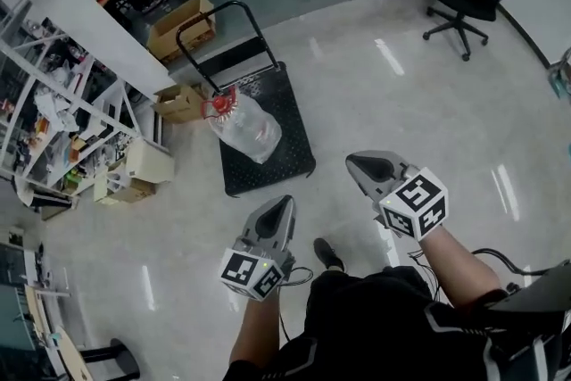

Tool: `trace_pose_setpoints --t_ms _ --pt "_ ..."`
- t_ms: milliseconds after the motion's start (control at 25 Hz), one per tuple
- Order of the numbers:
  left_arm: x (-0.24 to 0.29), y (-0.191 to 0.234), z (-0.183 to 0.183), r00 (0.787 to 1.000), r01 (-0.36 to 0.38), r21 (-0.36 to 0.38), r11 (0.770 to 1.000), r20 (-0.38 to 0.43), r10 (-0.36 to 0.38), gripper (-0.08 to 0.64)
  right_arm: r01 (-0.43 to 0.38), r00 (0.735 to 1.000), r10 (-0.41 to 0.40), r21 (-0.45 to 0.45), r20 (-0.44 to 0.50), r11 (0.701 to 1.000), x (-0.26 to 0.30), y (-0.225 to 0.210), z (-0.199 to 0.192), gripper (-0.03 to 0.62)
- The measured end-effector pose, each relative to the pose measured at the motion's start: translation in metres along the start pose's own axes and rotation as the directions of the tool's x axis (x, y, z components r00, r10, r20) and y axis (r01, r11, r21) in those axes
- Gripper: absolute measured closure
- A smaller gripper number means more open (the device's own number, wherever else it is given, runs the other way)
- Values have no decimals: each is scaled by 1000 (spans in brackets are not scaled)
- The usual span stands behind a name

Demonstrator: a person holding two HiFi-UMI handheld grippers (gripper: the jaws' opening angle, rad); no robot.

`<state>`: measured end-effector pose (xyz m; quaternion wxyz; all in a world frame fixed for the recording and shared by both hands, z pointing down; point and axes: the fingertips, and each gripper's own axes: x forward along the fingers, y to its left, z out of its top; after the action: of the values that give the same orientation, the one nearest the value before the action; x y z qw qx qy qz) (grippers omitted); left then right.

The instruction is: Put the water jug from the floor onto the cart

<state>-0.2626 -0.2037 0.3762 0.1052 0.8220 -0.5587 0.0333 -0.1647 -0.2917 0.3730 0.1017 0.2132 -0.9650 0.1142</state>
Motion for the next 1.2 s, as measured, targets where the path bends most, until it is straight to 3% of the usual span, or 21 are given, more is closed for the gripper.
trace_pose_setpoints --t_ms 120,280,640,920,1200 --pt "4 -67 -12 1000 -23 -12 1000 -16 23 569 -5 1000 5 -25 -2 1000 -63 -13 -23 589" --pt "-6 -136 -17 998 -2 -18 1000 -55 1 569 15 1000 -15 27 11 1000 -121 -17 -37 589" --pt "-55 -213 -22 996 43 38 998 -79 -40 569 40 997 -41 13 70 999 -201 27 -46 589" --pt "-146 -262 -58 998 61 46 997 -29 -60 569 87 996 -86 -52 28 995 -255 117 -89 589" --pt "-262 -286 -104 996 84 42 996 -19 -84 569 128 992 -128 -18 -13 992 -296 227 -124 589"
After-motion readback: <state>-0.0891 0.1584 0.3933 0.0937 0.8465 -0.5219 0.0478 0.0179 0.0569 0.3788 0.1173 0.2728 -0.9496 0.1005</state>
